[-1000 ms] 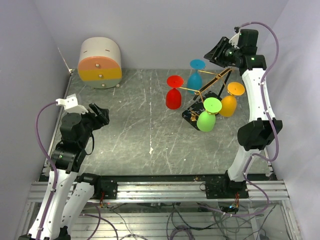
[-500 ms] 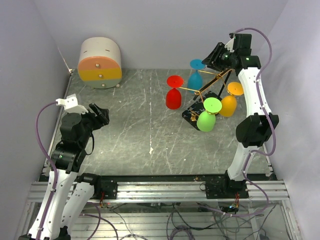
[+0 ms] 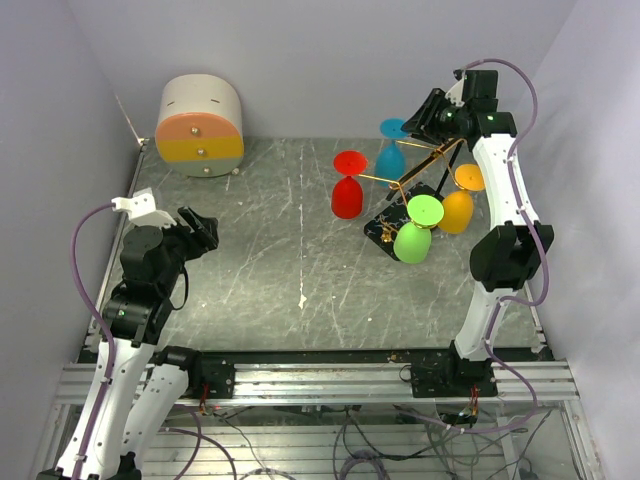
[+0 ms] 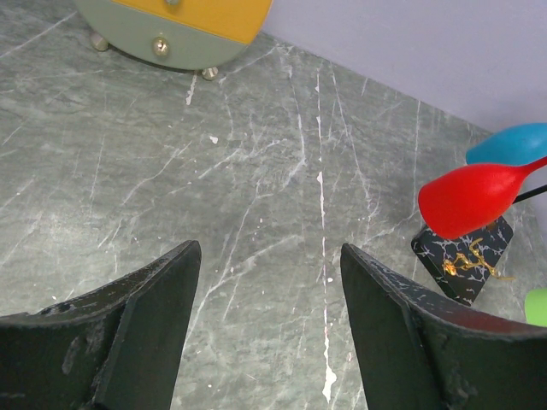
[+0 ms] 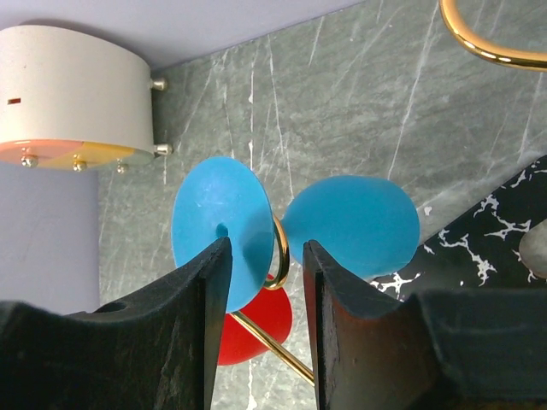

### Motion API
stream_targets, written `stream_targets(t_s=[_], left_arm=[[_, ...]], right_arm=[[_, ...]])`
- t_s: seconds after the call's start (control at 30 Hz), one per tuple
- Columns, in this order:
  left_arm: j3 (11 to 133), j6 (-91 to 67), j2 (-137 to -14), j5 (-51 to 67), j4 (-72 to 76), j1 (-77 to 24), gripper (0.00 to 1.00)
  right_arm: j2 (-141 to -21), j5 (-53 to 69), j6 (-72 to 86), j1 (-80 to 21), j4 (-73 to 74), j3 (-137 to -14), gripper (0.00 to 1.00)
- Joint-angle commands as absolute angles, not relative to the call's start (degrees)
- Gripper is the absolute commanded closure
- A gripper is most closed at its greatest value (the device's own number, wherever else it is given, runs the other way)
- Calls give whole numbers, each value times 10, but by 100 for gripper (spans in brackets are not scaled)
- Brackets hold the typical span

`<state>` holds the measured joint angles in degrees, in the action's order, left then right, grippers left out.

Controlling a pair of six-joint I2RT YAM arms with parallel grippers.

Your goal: Take the wine glass off the wine glass rack

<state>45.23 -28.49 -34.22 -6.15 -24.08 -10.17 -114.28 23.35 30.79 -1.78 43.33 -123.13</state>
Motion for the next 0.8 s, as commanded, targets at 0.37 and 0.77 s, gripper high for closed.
stream_targets(t_s=[0.37,0.77], left_arm=[[461,-283,-338,-56,-240,-97,23],[460,-283,-341,-55,-239,-97,23]], right_arm=[[-1150,277,322,-16,337,-1226,63],[-1134,238,320,-15,341,-1211,64]])
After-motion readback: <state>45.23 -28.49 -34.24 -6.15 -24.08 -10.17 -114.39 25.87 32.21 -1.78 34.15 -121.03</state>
